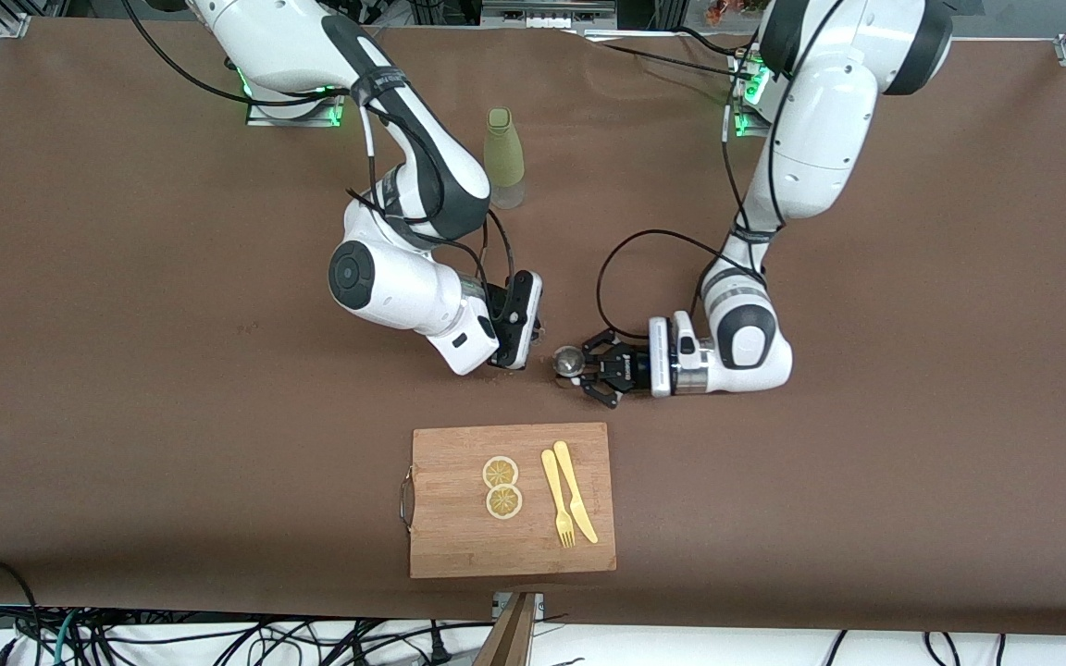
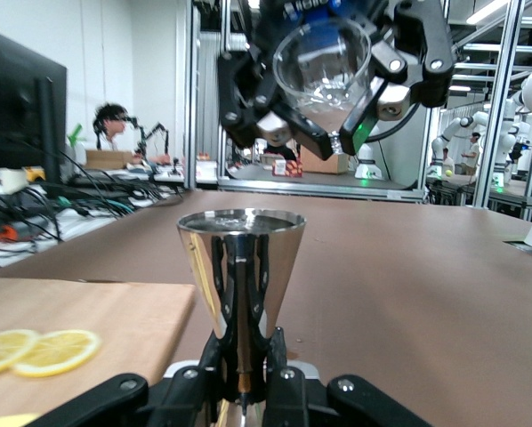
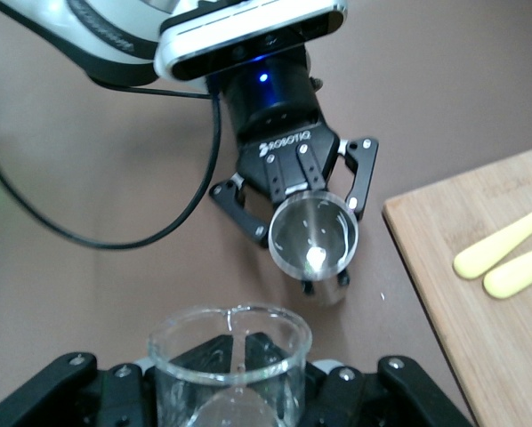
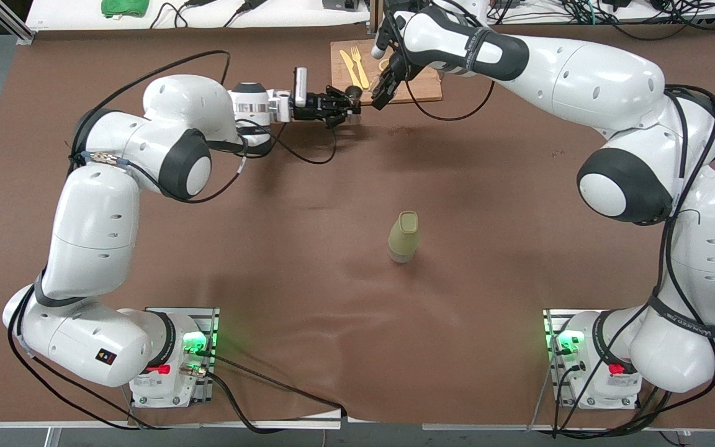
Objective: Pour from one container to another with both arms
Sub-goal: 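Tilt the glass cup upright while both grippers draw apart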
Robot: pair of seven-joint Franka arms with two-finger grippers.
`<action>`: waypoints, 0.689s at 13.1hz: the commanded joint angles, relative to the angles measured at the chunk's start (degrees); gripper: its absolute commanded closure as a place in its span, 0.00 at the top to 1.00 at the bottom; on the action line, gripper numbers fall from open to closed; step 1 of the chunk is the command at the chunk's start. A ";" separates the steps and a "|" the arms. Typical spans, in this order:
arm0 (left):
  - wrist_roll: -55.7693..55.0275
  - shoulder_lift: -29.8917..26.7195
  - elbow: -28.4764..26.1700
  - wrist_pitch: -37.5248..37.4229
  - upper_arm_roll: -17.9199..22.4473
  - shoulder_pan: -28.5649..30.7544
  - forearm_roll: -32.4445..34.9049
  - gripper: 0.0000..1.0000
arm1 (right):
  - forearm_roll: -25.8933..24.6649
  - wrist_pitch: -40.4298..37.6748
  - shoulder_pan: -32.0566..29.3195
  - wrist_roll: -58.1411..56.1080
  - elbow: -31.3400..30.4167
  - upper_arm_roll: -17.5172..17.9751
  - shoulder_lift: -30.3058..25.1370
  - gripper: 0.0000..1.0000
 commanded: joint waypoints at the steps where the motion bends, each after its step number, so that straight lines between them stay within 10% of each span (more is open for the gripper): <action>1: 3.44 -1.68 -1.99 -4.35 -0.58 4.67 4.35 0.00 | 4.68 -0.33 -1.61 -4.85 -1.05 -0.24 -2.23 0.05; 9: 4.14 -4.05 -2.17 -17.44 5.47 15.13 19.38 0.00 | 11.28 -16.56 -16.01 -22.51 -1.93 -0.33 -5.84 0.05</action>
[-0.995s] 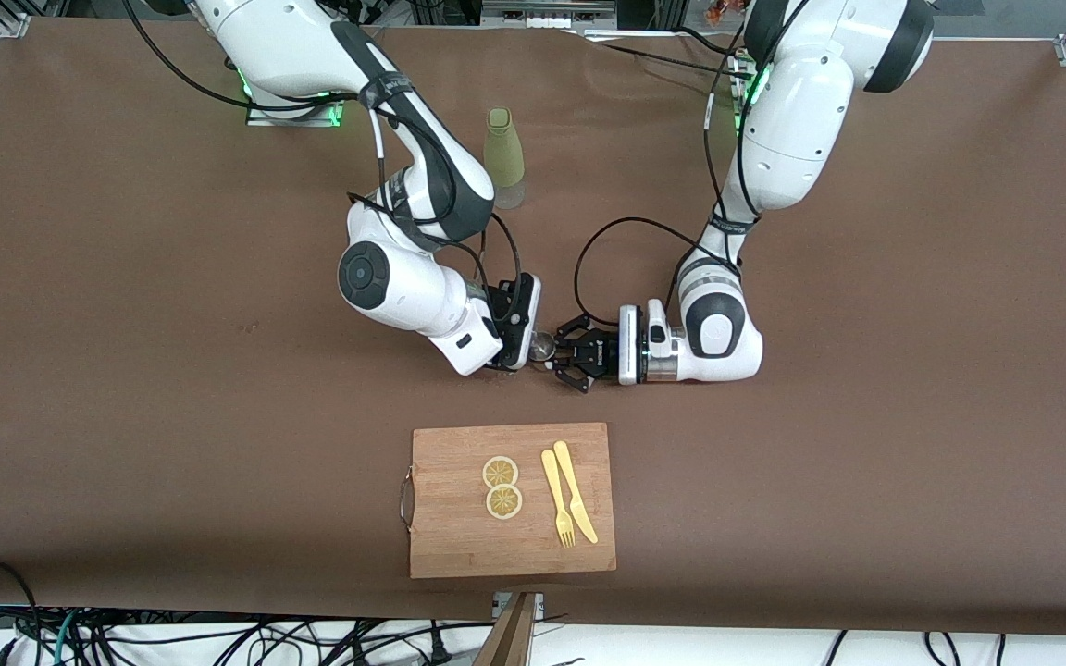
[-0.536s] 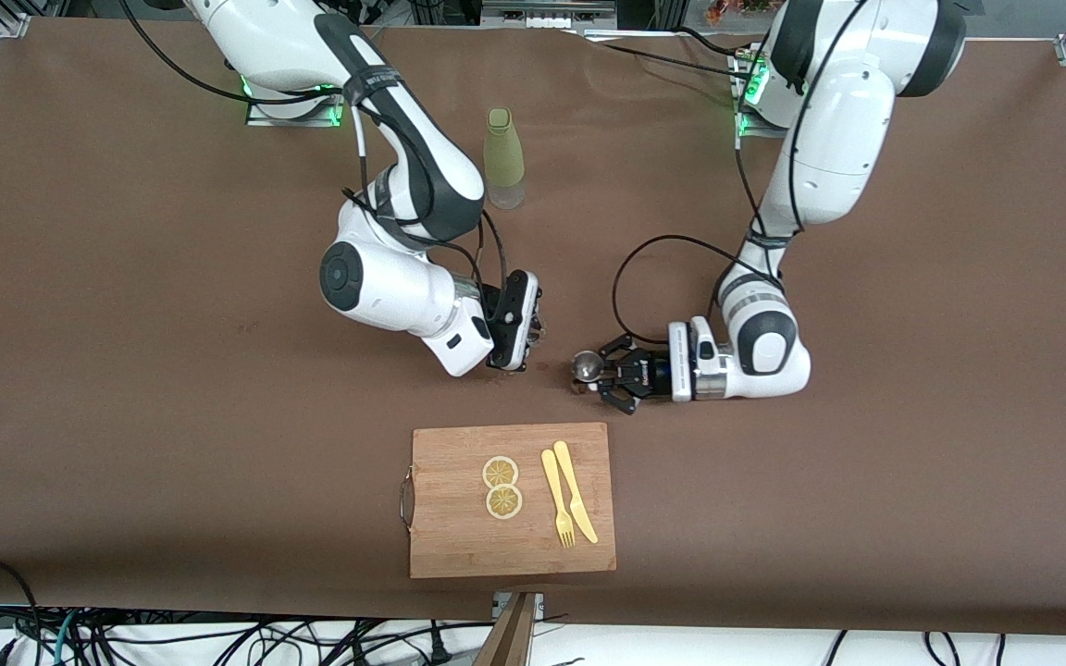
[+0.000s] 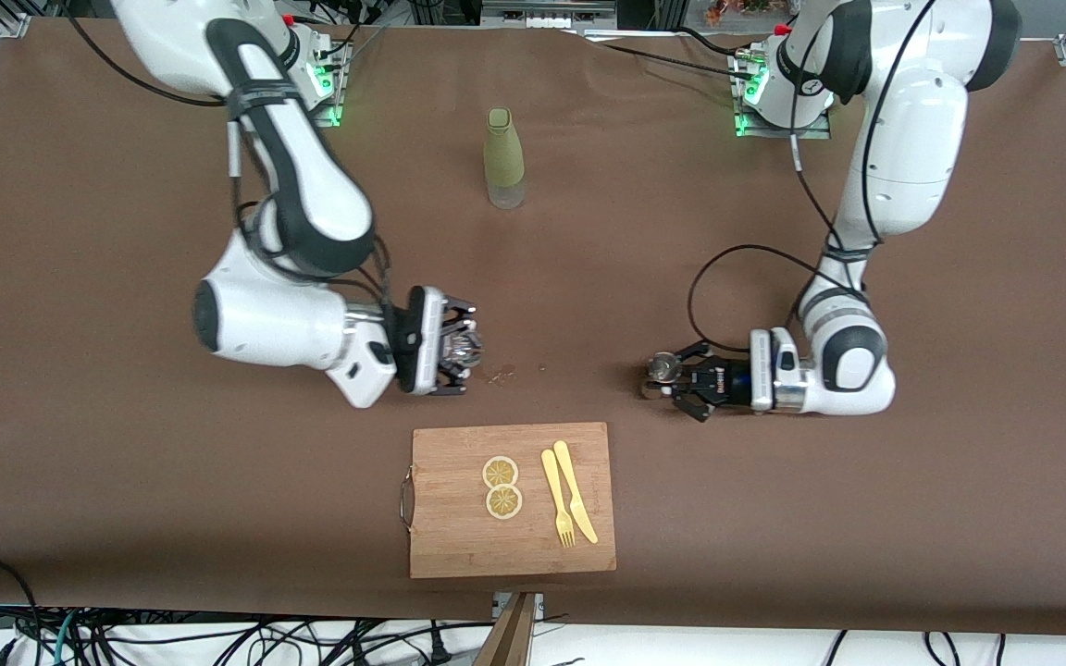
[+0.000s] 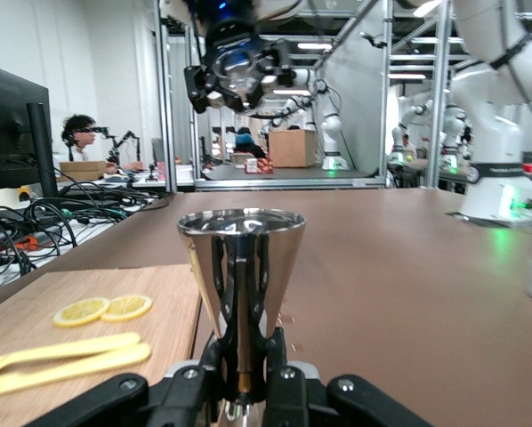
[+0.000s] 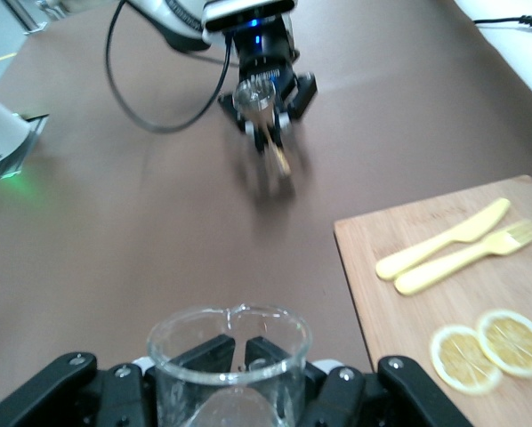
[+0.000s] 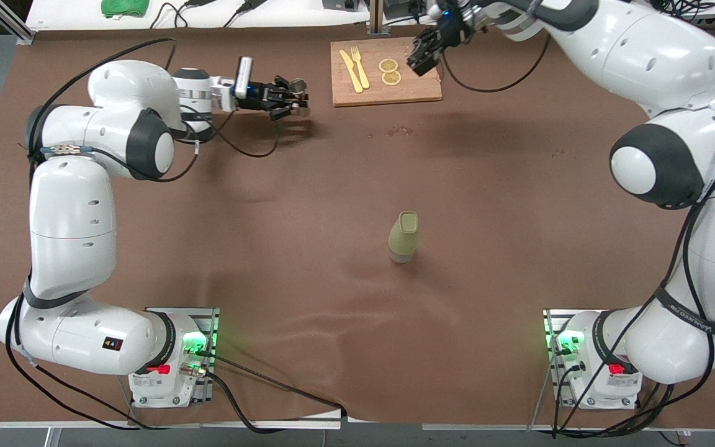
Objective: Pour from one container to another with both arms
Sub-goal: 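Tilt the glass cup upright while both grippers draw apart, then lower the glass cup and jigger back onto the table with both grippers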
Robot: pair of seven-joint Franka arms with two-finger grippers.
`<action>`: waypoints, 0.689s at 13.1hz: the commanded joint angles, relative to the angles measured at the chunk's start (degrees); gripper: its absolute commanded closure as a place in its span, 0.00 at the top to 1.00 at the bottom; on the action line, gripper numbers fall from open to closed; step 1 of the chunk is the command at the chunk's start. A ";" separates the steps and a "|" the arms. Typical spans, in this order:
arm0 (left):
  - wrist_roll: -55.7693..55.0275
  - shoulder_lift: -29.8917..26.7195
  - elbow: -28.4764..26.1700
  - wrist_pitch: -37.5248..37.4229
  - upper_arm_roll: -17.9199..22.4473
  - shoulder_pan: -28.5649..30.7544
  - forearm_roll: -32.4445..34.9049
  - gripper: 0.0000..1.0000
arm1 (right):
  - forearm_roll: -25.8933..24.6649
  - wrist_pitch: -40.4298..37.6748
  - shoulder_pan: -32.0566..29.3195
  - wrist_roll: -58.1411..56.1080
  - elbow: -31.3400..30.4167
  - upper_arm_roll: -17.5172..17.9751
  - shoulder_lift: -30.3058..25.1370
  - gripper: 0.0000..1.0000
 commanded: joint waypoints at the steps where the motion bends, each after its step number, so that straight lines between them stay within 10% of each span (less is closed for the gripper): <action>1: 1.93 -2.30 -2.04 -6.79 1.87 4.84 4.64 0.00 | 2.14 -6.92 -6.65 -6.26 -1.98 0.66 -1.88 0.05; 9: 9.39 -1.68 -2.13 -17.97 3.81 19.17 18.43 0.00 | 7.14 -23.55 -24.60 -29.19 -2.07 0.75 4.52 0.05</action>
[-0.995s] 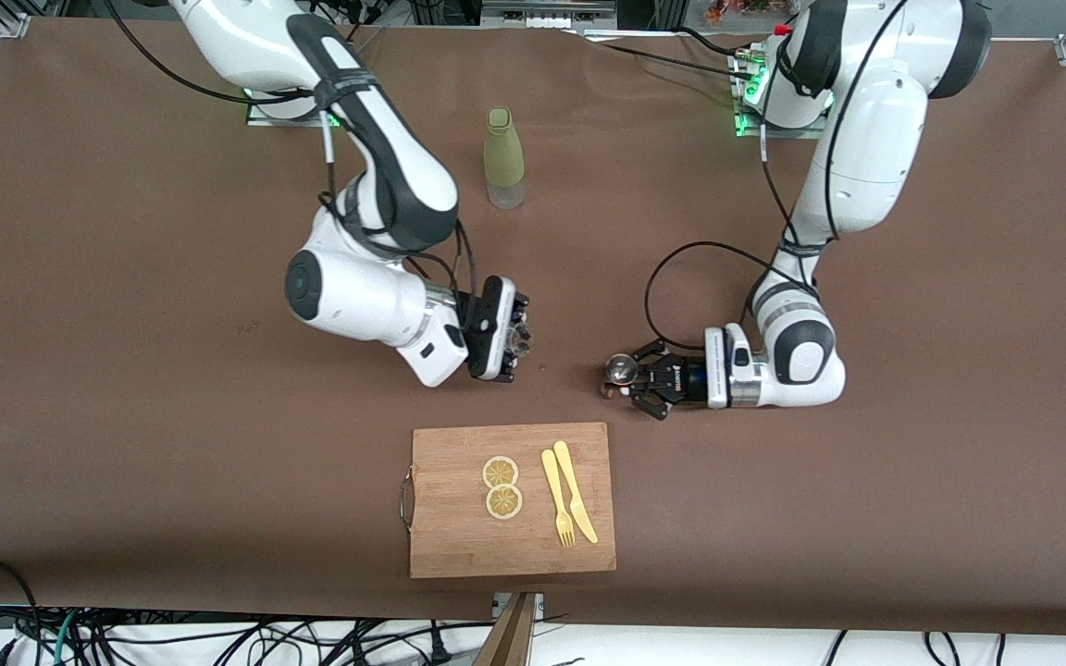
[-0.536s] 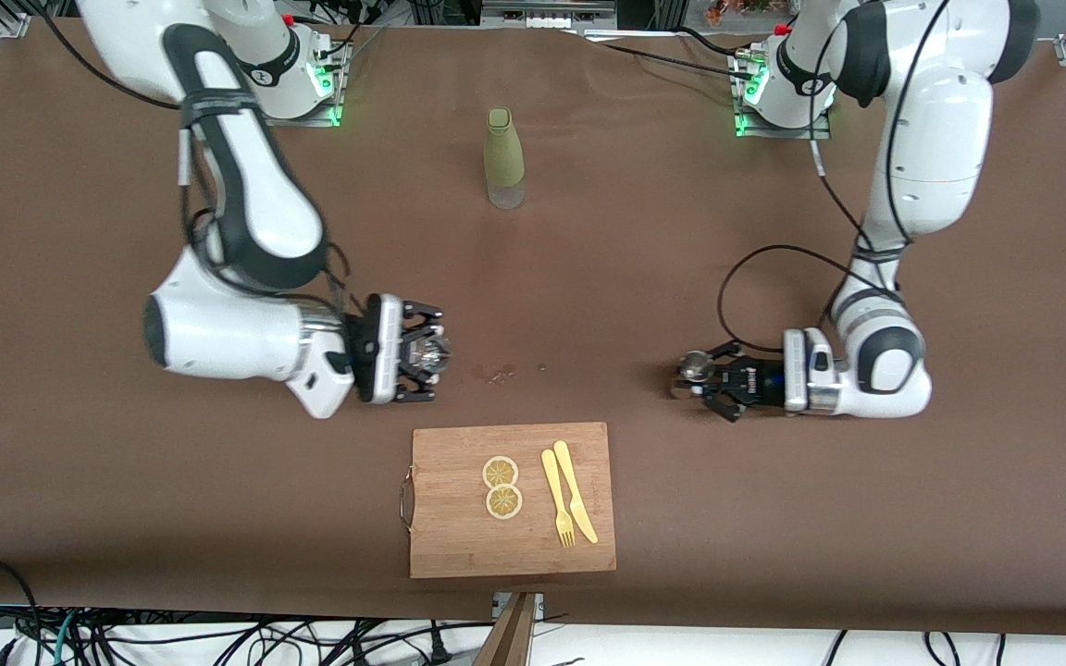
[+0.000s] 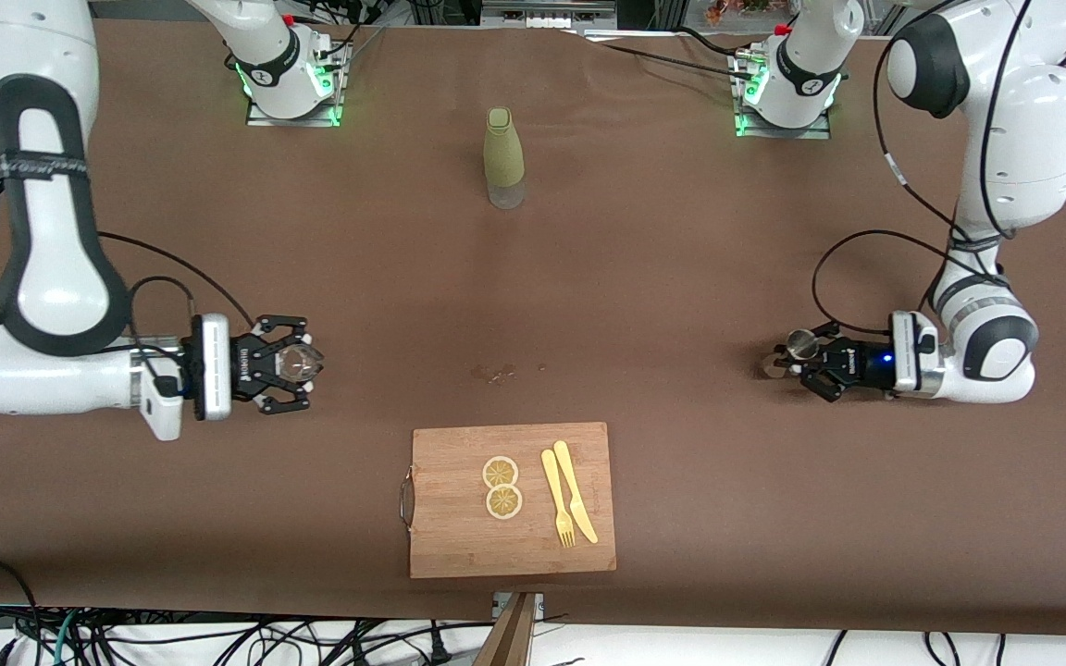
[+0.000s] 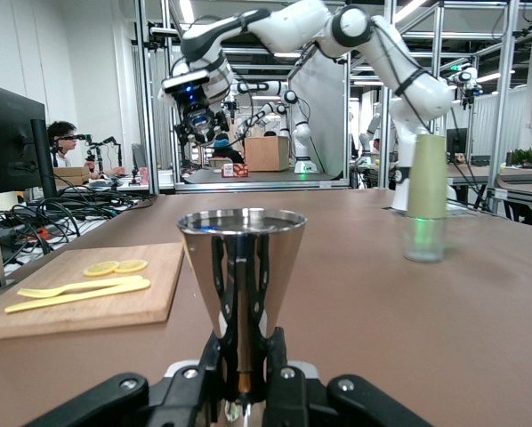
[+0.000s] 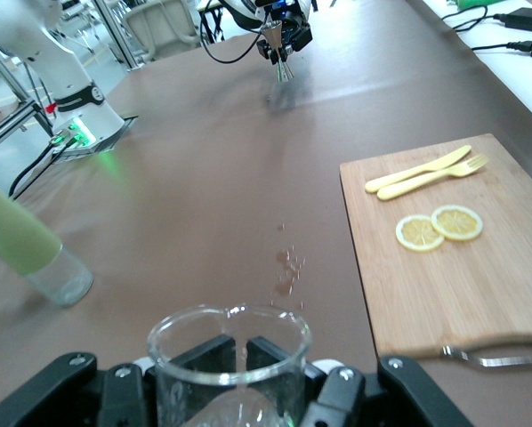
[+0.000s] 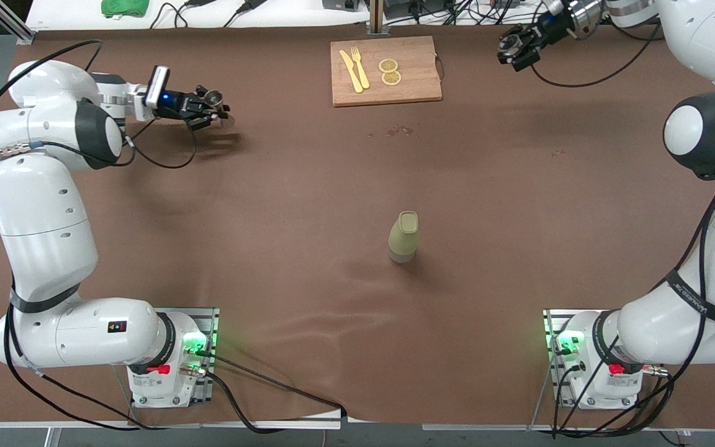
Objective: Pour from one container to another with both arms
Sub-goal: 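Lower the glass cup and jigger back onto the table with both grippers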
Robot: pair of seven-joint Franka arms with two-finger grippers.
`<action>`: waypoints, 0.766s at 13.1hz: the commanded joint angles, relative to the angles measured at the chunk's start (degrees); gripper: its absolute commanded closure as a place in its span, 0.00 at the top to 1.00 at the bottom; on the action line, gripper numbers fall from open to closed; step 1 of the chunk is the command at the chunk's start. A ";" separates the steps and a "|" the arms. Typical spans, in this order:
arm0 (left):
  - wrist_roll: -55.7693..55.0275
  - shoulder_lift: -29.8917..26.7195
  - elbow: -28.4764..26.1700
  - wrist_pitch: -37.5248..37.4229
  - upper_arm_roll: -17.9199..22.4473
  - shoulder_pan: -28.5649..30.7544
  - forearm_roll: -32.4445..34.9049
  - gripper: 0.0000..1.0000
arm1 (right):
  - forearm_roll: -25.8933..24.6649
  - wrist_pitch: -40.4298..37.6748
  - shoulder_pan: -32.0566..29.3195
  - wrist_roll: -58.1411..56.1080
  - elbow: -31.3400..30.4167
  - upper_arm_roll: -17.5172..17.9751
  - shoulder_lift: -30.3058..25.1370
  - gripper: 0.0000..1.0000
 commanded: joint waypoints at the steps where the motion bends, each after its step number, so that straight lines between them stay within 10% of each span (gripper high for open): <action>1: 4.77 -1.16 -1.29 -2.27 -0.40 4.28 4.73 0.00 | 3.33 -2.80 -3.80 -8.65 -0.05 0.99 3.75 0.05; 10: 16.47 3.06 -1.46 -4.47 0.13 10.62 13.44 0.00 | 8.79 -5.35 -9.96 -32.66 -1.37 0.99 16.68 0.05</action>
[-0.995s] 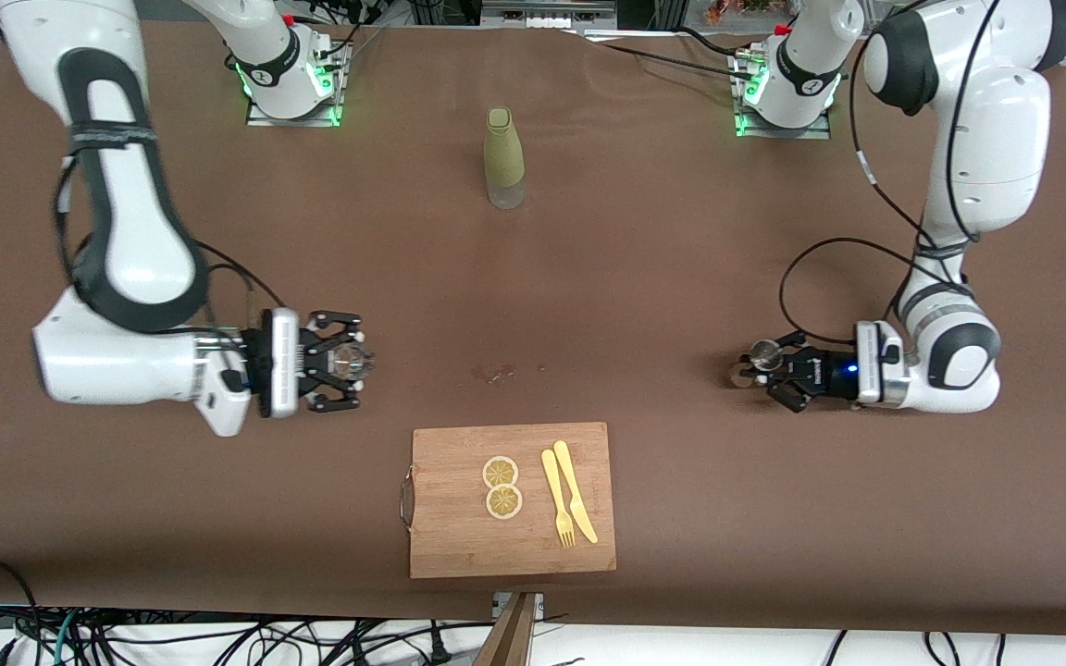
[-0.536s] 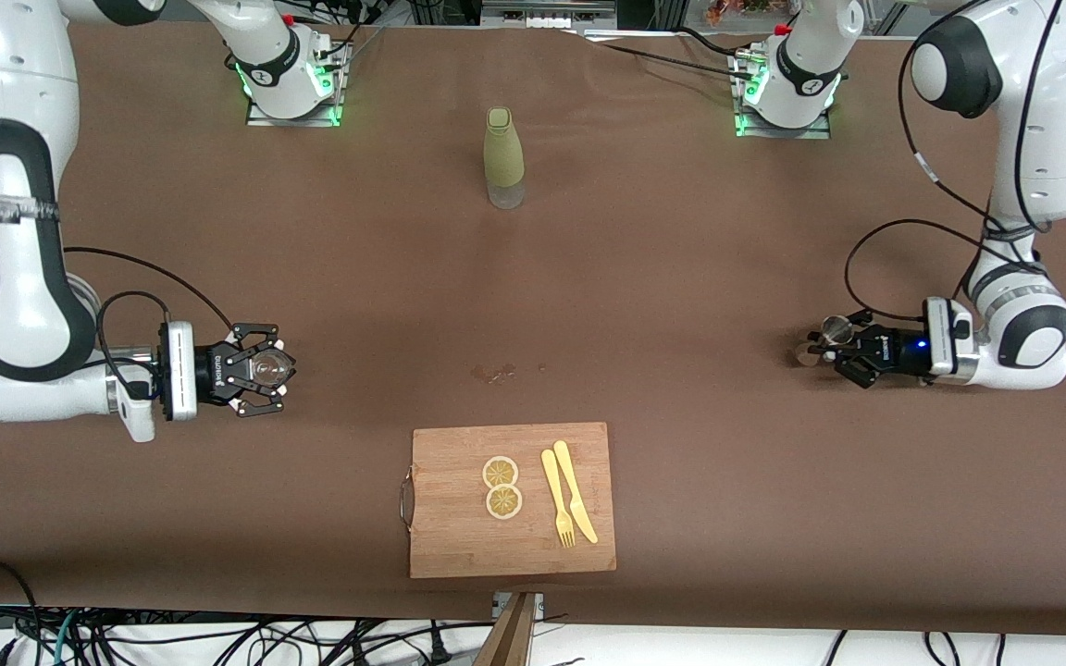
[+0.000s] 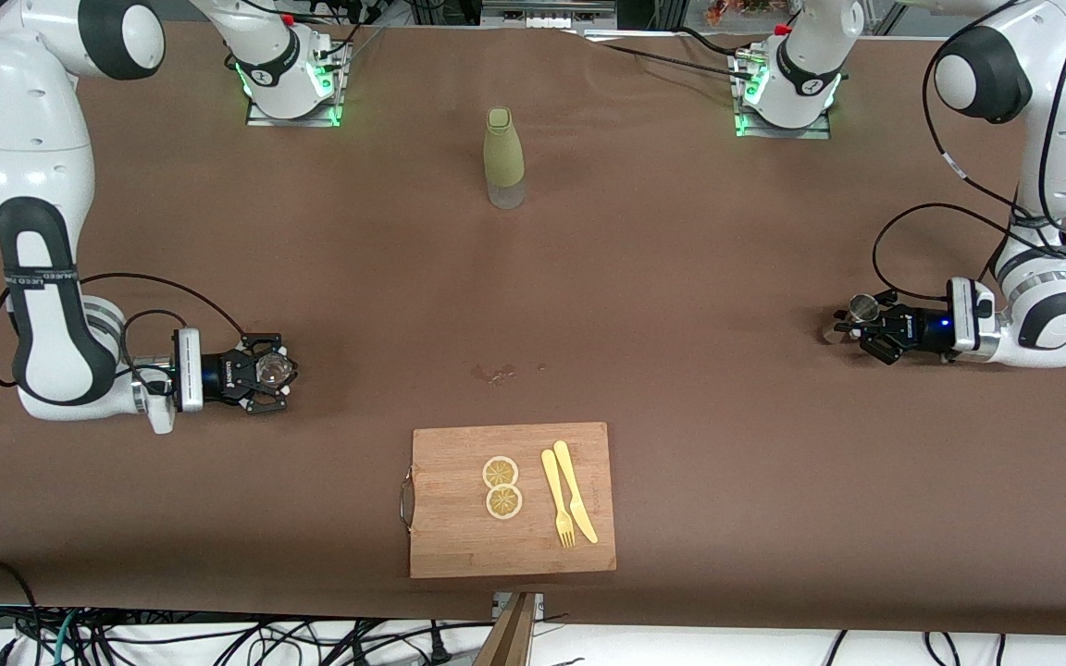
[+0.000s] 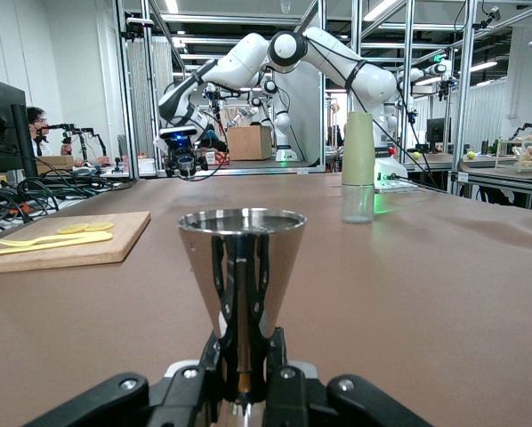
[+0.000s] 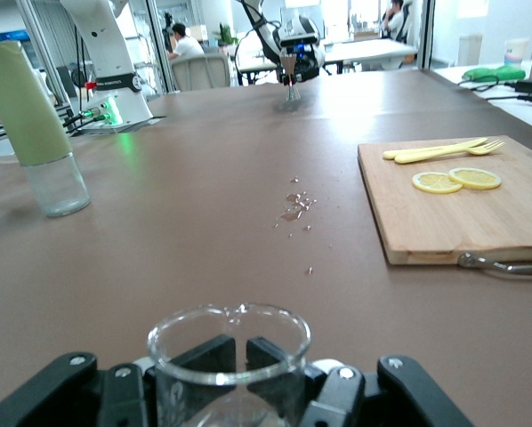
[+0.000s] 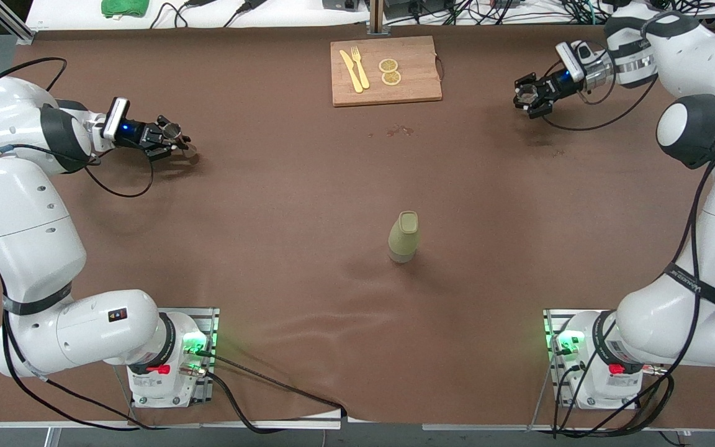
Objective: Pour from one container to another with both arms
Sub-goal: 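Lower the glass cup and jigger back onto the table with both grippers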
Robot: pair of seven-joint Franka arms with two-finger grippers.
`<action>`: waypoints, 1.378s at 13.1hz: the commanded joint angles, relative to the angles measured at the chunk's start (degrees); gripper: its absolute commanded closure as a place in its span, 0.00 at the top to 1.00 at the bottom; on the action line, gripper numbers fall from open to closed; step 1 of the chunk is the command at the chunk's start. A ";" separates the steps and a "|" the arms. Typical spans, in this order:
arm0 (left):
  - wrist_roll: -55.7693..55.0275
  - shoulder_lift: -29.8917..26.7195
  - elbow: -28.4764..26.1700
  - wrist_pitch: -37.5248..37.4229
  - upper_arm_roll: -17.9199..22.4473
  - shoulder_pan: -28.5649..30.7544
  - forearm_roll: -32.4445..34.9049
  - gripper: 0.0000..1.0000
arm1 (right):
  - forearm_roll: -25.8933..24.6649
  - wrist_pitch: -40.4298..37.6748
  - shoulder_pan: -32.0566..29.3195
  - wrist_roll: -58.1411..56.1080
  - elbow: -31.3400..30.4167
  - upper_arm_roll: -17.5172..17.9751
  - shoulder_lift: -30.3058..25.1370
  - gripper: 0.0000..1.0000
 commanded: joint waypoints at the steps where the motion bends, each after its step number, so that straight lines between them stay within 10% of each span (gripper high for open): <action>1: 9.16 1.20 -0.58 -0.94 0.05 0.23 1.65 0.00 | 2.03 -1.65 -1.41 -4.19 0.11 0.88 2.50 0.05; 9: 10.84 3.93 -0.49 -0.50 0.05 0.14 2.00 0.00 | 6.33 -2.18 -2.90 -9.73 0.28 1.06 8.39 0.07; 11: 10.75 4.02 -0.32 -0.23 0.05 0.14 2.00 0.78 | 6.33 -3.57 -3.17 -9.38 0.37 0.97 8.40 0.99; 12: 10.66 3.93 0.12 -0.23 0.05 0.14 2.00 1.00 | 5.81 -3.93 -3.60 -8.86 0.37 0.88 8.22 1.00; 18: -6.77 2.44 7.75 1.08 1.63 0.05 2.08 1.00 | 1.86 -6.65 -4.05 -8.33 0.64 -4.20 6.56 1.00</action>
